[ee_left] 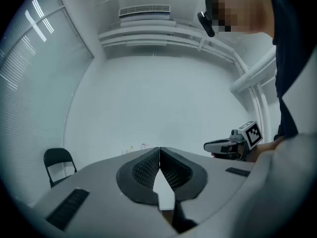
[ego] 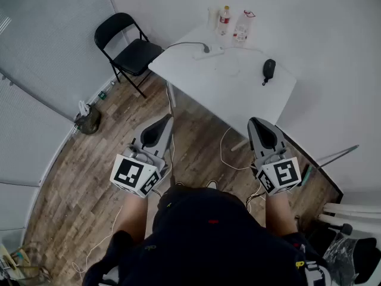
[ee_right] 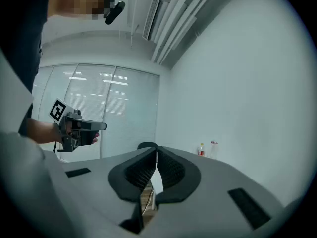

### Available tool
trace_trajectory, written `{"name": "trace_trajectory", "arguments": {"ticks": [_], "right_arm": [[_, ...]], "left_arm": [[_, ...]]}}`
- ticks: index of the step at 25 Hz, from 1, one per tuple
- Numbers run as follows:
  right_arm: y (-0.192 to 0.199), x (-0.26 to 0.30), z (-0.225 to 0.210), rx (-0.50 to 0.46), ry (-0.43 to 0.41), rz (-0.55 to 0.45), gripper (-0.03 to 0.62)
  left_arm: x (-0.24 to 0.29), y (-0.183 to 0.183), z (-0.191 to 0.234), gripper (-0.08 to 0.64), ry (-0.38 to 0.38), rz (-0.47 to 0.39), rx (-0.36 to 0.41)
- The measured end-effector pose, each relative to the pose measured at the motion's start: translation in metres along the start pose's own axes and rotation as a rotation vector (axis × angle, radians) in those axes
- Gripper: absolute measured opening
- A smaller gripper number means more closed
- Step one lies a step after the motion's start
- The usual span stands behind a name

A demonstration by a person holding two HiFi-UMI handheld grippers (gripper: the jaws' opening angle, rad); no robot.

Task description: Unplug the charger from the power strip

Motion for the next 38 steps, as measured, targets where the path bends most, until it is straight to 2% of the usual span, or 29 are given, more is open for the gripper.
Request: {"name": "trace_trajectory", "arguments": {"ticks": [12,16,21,30,34,38], "right_arm": [[0.004,-0.005,-0.007,0.032,0.009,-0.006,0.026],[0.009,-0.006,-0.013,0.084,-0.020,-0.027,0.026],[0.025,-0.006,-0.027,0.106,-0.053,0.001,0.026],[0.044,-0.008,-0.074,0.143,-0.120,0.005,0.026],[0.046,-0.005,-0.081,0.131,-0.144,0.020,0.026],[0.049,0.013,-0.090,0.189,-0.155,0.029,0.026]], "left_arm": [[0.003,0.000,-0.007,0.023,0.003,0.016,-0.006],[0.006,0.000,-0.011,0.023,-0.004,0.026,-0.004],[0.015,0.011,-0.023,0.023,-0.035,0.051,-0.019],[0.043,0.024,-0.055,0.023,-0.076,0.074,-0.025],[0.054,0.022,-0.057,0.023,-0.085,0.081,-0.027],[0.068,0.028,-0.046,0.023,-0.060,0.088,-0.042]]}}
Point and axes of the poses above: the fingertips, and each gripper's own axes: x forward along the fingers, z to its left, y out of its underside, the point moved 10 cm from there along -x, backward along the fingers, and after that the axes turned 7 degrees about x, right-handed, at the moved point
